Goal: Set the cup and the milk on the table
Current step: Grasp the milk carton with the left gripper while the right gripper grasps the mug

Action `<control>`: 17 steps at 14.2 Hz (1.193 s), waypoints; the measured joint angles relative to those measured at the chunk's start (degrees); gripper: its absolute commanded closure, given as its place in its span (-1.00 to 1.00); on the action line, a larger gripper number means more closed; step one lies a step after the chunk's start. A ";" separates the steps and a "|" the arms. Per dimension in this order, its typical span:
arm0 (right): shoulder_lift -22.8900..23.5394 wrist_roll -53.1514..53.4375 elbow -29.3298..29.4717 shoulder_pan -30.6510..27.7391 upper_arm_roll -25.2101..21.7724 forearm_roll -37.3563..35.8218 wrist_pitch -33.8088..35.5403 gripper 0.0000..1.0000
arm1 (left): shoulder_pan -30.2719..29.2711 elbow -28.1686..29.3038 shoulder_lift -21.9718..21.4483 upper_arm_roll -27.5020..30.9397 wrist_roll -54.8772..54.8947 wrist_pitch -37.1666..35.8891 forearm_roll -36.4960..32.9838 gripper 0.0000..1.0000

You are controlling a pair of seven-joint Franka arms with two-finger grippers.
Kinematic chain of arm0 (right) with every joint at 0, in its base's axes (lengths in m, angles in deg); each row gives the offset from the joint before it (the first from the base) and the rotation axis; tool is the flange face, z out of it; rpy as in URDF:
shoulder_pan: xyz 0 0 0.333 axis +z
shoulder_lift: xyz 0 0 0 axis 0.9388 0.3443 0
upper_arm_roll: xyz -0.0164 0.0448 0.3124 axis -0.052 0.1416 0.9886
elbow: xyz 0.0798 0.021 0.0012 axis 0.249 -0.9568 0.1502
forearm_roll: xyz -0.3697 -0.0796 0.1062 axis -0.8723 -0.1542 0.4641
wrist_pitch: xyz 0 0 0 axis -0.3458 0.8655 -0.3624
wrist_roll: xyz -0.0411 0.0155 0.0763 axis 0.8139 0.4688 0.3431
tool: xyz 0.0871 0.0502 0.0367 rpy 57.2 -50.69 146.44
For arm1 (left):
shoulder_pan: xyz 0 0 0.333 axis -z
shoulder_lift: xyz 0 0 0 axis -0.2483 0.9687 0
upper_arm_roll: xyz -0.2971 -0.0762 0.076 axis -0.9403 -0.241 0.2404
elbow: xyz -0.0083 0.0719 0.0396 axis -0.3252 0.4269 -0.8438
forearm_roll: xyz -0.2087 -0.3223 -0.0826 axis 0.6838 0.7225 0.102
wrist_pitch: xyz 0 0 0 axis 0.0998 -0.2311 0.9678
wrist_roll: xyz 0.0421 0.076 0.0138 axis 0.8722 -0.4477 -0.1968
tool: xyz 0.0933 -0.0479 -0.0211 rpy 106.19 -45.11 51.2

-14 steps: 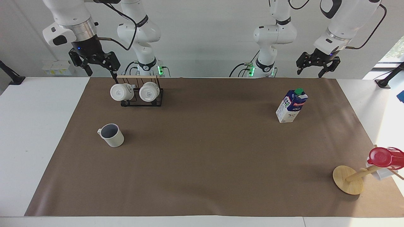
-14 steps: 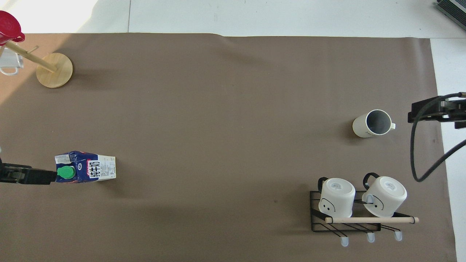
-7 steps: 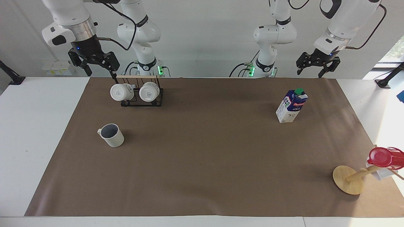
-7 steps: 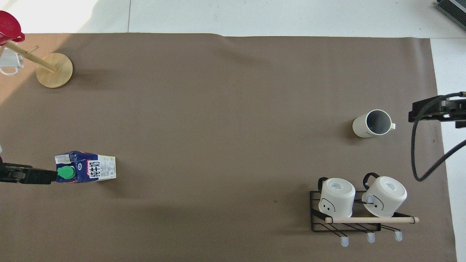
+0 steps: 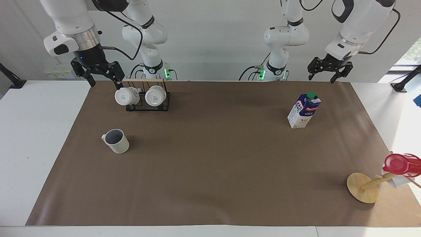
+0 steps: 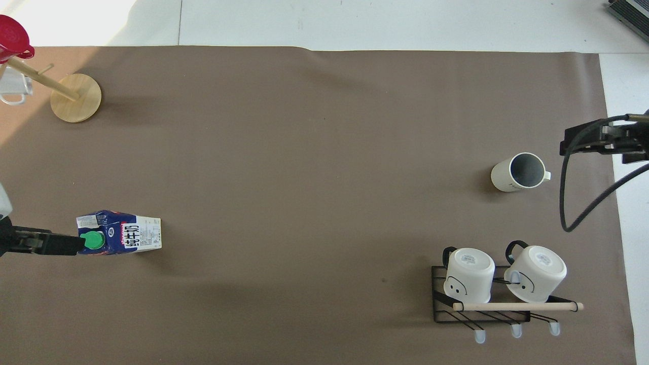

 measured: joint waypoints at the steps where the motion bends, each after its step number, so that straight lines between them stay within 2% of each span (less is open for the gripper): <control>1: 0.45 0.00 -0.39 0.00 0.00 0.00 -1.31 -1.00 | 0.00 0.42 0.00 -0.01 0.00 0.34 0.00 -1.00; 7: 3.17 -0.01 -7.90 -0.70 -0.05 0.00 -11.60 -1.00 | 0.50 2.22 0.02 -0.10 -0.08 2.54 0.00 -1.00; 13: 8.83 -0.01 -12.03 -1.55 -0.19 0.00 -20.79 -1.00 | 0.62 6.76 0.07 -0.10 -0.64 8.04 0.00 -1.00; 17: 8.09 -0.01 -19.17 -1.88 -0.21 0.00 -29.10 -1.00 | 0.63 9.01 0.11 -0.10 -2.45 11.10 0.00 -1.00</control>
